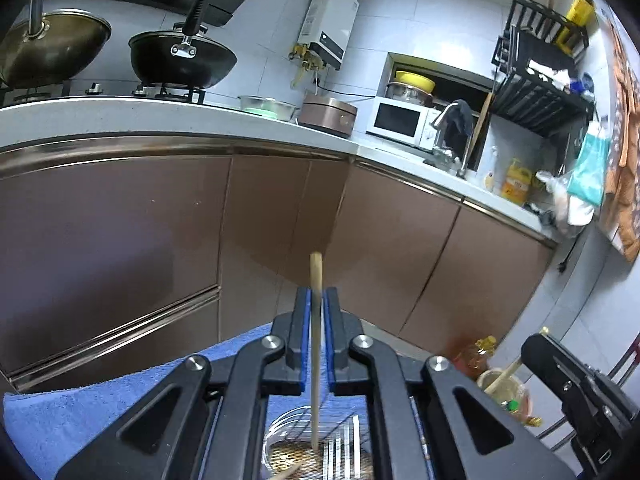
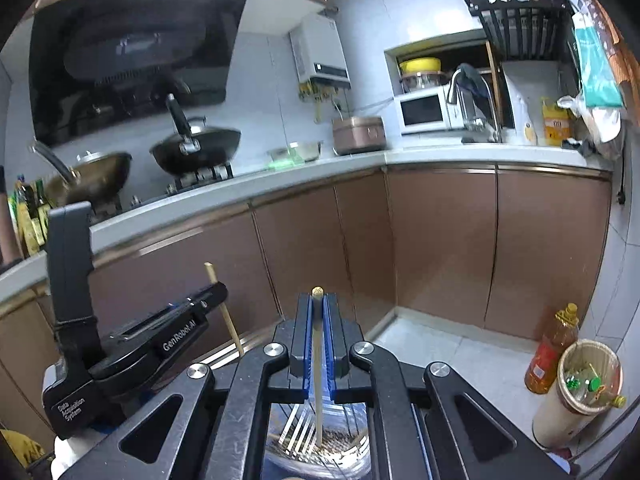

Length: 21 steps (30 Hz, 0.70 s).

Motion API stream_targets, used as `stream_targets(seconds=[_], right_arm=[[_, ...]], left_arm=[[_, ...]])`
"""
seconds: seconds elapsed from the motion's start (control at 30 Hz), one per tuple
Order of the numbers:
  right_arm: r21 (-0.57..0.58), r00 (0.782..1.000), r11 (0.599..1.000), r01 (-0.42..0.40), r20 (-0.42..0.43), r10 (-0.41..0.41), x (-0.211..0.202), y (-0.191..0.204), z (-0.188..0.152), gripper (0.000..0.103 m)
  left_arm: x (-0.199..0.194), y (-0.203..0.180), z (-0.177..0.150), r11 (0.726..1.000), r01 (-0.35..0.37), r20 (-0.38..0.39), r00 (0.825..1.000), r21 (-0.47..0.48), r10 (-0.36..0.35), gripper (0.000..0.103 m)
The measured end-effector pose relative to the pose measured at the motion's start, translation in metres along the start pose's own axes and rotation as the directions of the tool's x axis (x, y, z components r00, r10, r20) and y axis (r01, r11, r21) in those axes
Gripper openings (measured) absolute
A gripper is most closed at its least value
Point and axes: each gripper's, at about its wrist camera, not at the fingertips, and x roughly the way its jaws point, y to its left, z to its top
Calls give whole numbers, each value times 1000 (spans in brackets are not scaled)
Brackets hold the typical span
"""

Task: Organize utensils
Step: 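Carry both chopsticks over the glass holder and open both grippers to drop them, then raise both open tools back from the glass holder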

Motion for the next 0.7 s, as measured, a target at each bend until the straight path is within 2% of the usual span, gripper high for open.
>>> stream_targets(seconds=[0.1,0.17,0.27,0.57,0.7], right_arm=[[19,1000,1000,5,-14,-5,-3,-5,-6,10],[31,1000,1000,7,-12,-7,-9,-7,-7,14],[35,1000,999,9,-1,-9,-27,-7,-5,17],[56,999,998,-13,38,11,-98,-2,-3,25],[48,998,999,-14,58,11,-132,5,-2,29]], left_arm=[[-5,3,-5,1000,10,-17,1000,8,-10,14],[-14,5,-6,1000,12,-15,1000,10,-12,26],[-35,8,-3,1000,3,-7,1000,27,-3,31],[-108,19,-1,996,-15,-15,1000,85,17,43],[-145,24,2,995,-26,2,1000,98,26,44]])
